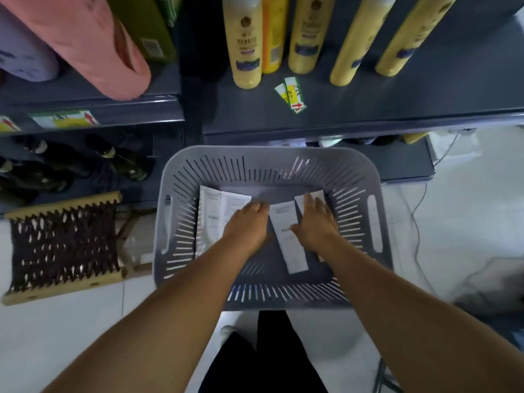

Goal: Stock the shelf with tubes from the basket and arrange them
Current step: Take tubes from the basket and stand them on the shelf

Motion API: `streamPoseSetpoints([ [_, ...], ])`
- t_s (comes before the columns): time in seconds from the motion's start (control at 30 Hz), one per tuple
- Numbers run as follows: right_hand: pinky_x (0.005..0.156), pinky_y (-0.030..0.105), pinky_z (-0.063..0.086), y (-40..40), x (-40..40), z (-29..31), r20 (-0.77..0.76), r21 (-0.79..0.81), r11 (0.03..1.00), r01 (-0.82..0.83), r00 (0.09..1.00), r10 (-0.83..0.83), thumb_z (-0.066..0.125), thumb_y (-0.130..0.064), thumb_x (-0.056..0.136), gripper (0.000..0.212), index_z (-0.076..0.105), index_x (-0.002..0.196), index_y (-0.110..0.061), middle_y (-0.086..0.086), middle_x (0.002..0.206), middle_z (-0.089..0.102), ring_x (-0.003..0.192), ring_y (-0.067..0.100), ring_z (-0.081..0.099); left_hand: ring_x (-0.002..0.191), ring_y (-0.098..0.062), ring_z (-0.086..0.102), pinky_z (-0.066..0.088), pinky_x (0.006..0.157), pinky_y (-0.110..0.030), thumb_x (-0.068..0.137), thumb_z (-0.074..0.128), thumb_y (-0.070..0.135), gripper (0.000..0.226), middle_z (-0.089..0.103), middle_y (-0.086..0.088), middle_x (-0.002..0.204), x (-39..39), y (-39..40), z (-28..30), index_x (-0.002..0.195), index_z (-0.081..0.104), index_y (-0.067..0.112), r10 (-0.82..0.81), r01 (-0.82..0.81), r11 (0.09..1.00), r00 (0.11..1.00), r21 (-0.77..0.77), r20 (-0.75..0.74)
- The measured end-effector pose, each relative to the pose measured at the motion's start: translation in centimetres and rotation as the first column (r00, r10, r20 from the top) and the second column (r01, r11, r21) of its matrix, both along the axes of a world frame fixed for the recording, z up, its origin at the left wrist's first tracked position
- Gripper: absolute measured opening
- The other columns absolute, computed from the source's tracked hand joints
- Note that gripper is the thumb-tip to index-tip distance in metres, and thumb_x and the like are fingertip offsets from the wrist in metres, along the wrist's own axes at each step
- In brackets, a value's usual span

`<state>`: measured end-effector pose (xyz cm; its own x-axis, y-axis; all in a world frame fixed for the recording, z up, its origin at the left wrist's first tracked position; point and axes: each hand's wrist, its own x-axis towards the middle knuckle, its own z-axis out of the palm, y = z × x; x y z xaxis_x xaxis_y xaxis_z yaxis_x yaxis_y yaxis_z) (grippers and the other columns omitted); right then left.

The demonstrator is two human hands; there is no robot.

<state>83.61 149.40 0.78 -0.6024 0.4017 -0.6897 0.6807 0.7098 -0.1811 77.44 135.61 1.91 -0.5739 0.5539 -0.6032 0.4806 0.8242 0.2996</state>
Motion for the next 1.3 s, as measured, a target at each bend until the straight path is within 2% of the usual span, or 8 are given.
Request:
streamPoseSetpoints([
  [0.13, 0.117, 0.05, 0.019, 1.3, -0.3, -3.7, 0.106, -0.001, 0.999, 0.042, 0.994, -0.041, 0.054, -0.029, 0.095, 0.08, -0.001, 0.153, -0.031, 0.004, 0.162, -0.002, 0.145, 0.038, 0.012, 0.134, -0.031, 0.037, 0.036, 0.108, -0.041, 0.085, 0.064, 0.042, 0.079, 0.033, -0.012, 0.15, 0.0, 2.5, -3.7, 0.147, 0.024, 0.013, 0.026, -0.026, 1.0, 0.999, -0.009, 0.048],
  [0.27, 0.111, 0.053, 0.03, 1.4, -0.5, -5.9, 0.164, 0.048, 0.996, 0.076, 0.983, -0.083, 0.05, -0.015, 0.095, 0.081, -0.003, 0.151, -0.04, 0.001, 0.162, -0.012, 0.139, 0.043, 0.021, 0.14, -0.029, 0.027, 0.027, 0.115, -0.043, 0.082, 0.065, 0.05, 0.09, 0.025, -0.012, 0.154, -0.6, 4.0, -6.2, 0.149, 0.018, 0.011, 0.007, -0.003, 0.999, 0.995, -0.04, 0.099],
  [0.47, 0.11, 0.053, 0.031, 1.1, -0.9, -7.1, 0.111, -0.028, 0.992, 0.122, 0.987, -0.119, 0.064, -0.019, 0.089, 0.099, -0.011, 0.152, -0.029, 0.014, 0.155, 0.022, 0.141, 0.042, 0.021, 0.14, -0.029, 0.022, 0.024, 0.115, -0.039, 0.071, 0.078, 0.048, 0.111, 0.021, -0.012, 0.153, -0.6, 3.9, -7.5, 0.151, 0.011, 0.01, 0.037, -0.024, 0.996, 0.987, -0.088, 0.159],
  [0.67, 0.089, 0.039, 0.048, 0.3, -1.5, -7.3, 0.029, -0.101, 0.986, 0.135, 0.991, -0.132, 0.068, -0.02, 0.085, 0.062, 0.036, 0.138, -0.01, 0.014, 0.137, 0.043, 0.118, 0.034, 0.053, 0.136, -0.033, 0.026, 0.03, 0.111, -0.04, 0.063, 0.085, 0.04, 0.109, 0.024, -0.016, 0.146, -0.2, 3.1, -6.9, 0.146, 0.02, 0.009, 0.289, -0.259, 0.949, 0.942, -0.181, 0.171],
  [0.73, 0.084, 0.036, 0.051, 0.4, -1.6, -6.8, 0.004, -0.102, 0.988, 0.118, 0.993, -0.118, 0.066, -0.023, 0.085, 0.046, 0.049, 0.125, -0.011, 0.014, 0.126, 0.053, 0.108, 0.033, 0.059, 0.131, -0.032, 0.037, 0.037, 0.105, -0.038, 0.066, 0.085, 0.036, 0.1, 0.031, -0.015, 0.141, -0.4, 2.7, -6.1, 0.143, 0.027, 0.009, 0.357, -0.327, 0.93, 0.912, -0.168, 0.203],
  [0.83, 0.087, 0.04, 0.054, 0.9, -1.3, -5.2, -0.024, -0.083, 0.993, 0.089, 0.996, -0.092, 0.065, -0.022, 0.086, 0.035, 0.054, 0.117, -0.013, 0.011, 0.119, 0.06, 0.104, 0.031, 0.062, 0.113, -0.028, 0.056, 0.046, 0.087, -0.034, 0.075, 0.079, 0.021, 0.059, 0.054, -0.012, 0.126, -1.0, 2.0, -4.6, 0.124, 0.049, 0.012, 0.352, -0.354, 0.934, 0.899, -0.04, 0.261],
  [1.03, 0.086, 0.036, 0.051, 0.7, -0.4, 0.2, -0.182, -0.103, 0.983, 0.149, 0.969, -0.166, 0.06, -0.021, 0.09, 0.029, 0.053, 0.118, -0.017, 0.008, 0.115, 0.066, 0.105, 0.03, 0.062, 0.1, -0.026, 0.063, 0.052, 0.084, -0.033, 0.083, 0.068, 0.01, 0.022, 0.067, -0.009, 0.111, -1.8, 1.1, 0.9, 0.105, 0.067, 0.013, 0.308, -0.344, 0.919, 0.931, 0.192, 0.195],
  [1.3, 0.074, 0.031, 0.043, 0.1, 0.5, 11.5, -0.434, -0.172, 0.968, 0.181, 0.869, -0.239, 0.055, -0.021, 0.092, 0.027, 0.053, 0.117, -0.012, 0.007, 0.111, 0.066, 0.091, 0.026, 0.06, 0.1, -0.02, 0.064, 0.051, 0.088, -0.033, 0.086, 0.06, 0.013, 0.02, 0.071, 0.0, 0.107, -3.0, -0.9, 11.8, 0.101, 0.072, 0.018, 0.358, -0.317, 0.852, 0.934, 0.417, -0.019],
])
